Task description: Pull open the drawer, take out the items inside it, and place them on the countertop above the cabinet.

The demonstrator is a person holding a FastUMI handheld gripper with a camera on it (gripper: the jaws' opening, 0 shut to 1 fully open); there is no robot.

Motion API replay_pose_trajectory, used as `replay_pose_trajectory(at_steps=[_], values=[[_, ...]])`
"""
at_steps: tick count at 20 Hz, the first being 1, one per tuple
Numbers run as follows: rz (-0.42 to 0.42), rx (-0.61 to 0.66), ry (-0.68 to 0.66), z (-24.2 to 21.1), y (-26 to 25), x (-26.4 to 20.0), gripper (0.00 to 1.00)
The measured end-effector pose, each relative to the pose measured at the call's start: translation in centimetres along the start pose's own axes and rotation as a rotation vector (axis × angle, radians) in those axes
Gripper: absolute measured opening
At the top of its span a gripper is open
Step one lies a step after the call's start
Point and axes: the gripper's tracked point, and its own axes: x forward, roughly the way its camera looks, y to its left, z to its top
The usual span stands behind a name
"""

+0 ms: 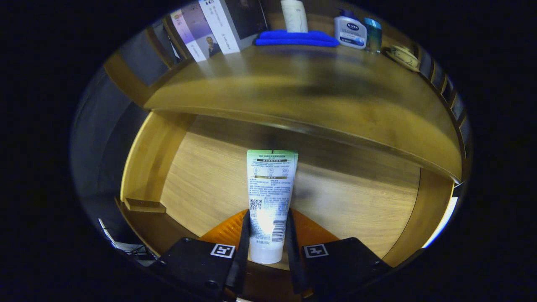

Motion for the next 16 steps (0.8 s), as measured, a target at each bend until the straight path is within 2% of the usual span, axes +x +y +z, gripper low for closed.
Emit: replay_pose_trajectory(at_steps=[7,10,16], values=[[0.088,-0.019,-0.087,2.1,0.2,-2.6,0.45],[0.084,-0.037,-0.132,1.7,0.6,-4.2,0.45],[0.170,-0.020,-0.199,1.4,2.5,-7.6,0.45]])
